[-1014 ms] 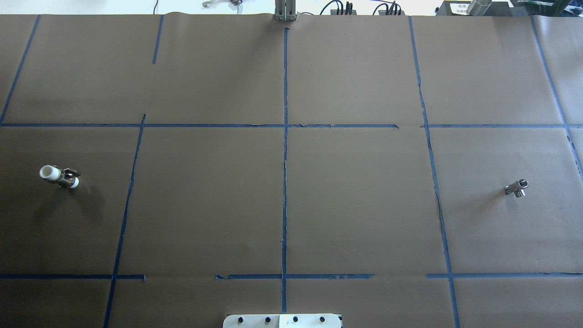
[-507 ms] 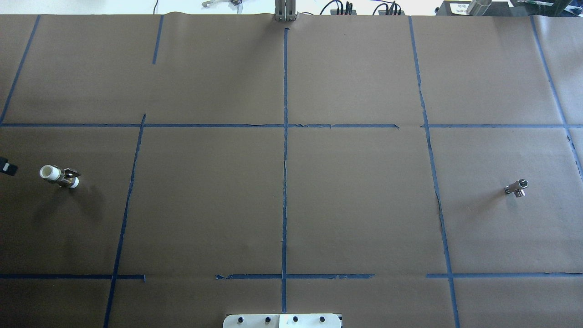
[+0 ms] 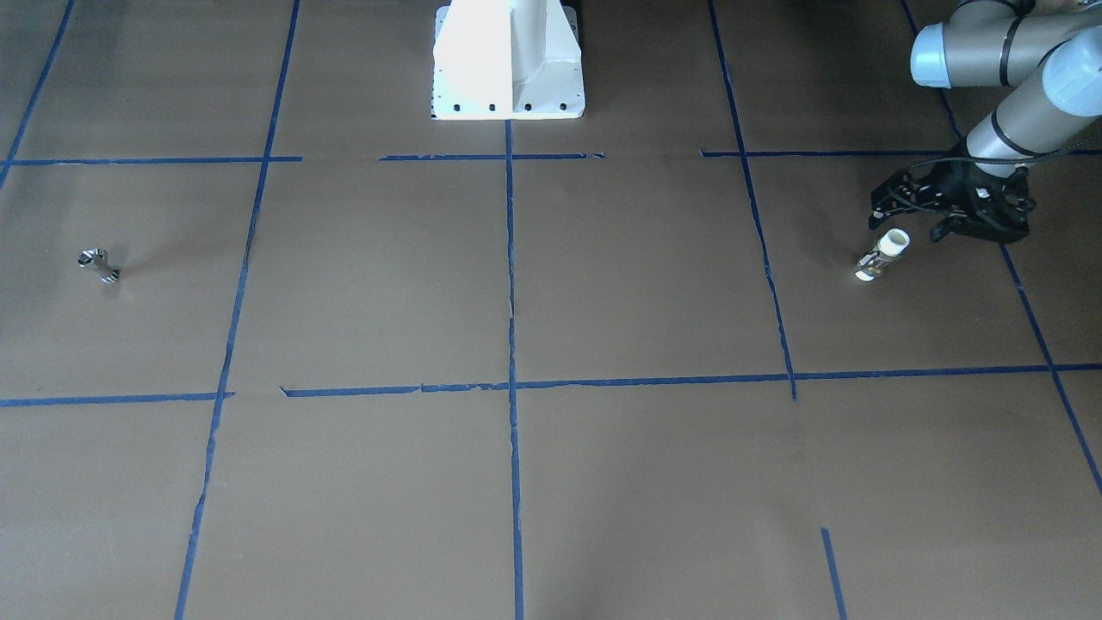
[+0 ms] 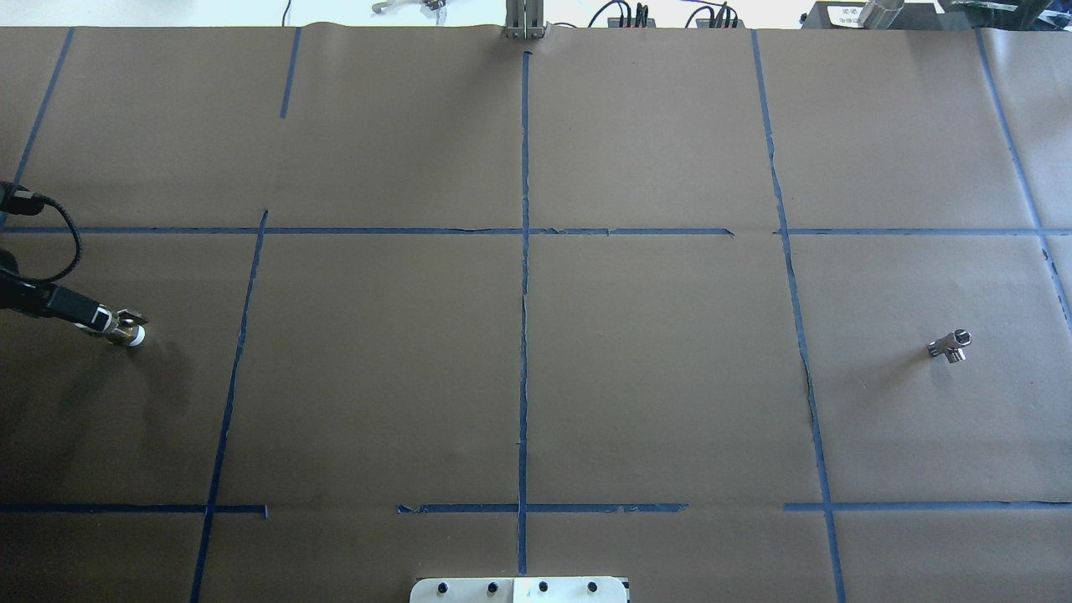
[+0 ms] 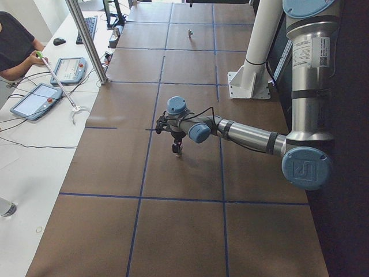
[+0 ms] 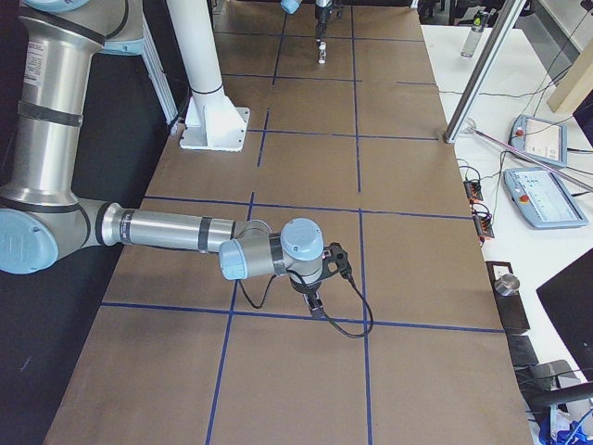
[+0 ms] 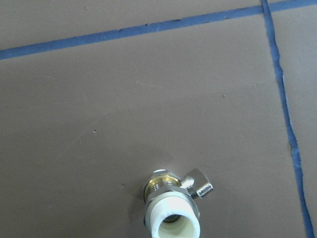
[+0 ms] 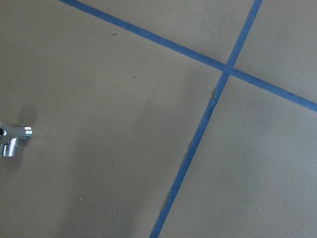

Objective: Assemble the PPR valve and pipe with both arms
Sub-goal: 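Lower the left gripper onto the white pipe fitting and grasp it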

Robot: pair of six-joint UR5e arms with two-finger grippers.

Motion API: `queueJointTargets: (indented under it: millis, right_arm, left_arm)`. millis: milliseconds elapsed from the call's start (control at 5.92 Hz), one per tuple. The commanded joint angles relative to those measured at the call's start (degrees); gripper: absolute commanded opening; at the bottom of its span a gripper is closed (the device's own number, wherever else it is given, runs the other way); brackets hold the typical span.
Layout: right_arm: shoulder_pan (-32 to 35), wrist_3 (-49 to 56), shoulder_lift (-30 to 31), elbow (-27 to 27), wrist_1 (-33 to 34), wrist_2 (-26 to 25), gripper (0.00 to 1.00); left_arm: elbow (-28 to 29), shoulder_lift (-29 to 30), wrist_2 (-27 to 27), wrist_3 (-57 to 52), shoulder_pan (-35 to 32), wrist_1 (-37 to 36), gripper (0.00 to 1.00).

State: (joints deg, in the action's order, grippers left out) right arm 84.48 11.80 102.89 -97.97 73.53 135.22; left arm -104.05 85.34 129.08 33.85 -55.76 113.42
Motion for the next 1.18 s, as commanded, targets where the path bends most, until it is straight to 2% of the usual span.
queueJointTargets:
  millis: [0,169,676,1014]
  right_arm:
    - [-0.02,0.15,0.03,-0.02,-0.05,-0.05,1.0]
    - [-0.02,0.07,0.03,-0.02,-0.05,-0.05,1.0]
    - [-0.02,0.15,0.29,0.06,-0.14,-0.05,1.0]
    - [-0.02,0.15,0.29,-0.02,-0.23,0.04,1.0]
  left_arm:
    - [0.6,0.18,-1.02,-0.1,1.08,0.05,1.0]
    - [0.51,0.35,-3.55,0.08,2.31,0.05,0.98]
    - [0.16,1.06,-3.84,0.08,2.32,0.05,0.75]
    - [-0.63,0.97,-3.84,-0.01,2.14,0.13,0.68]
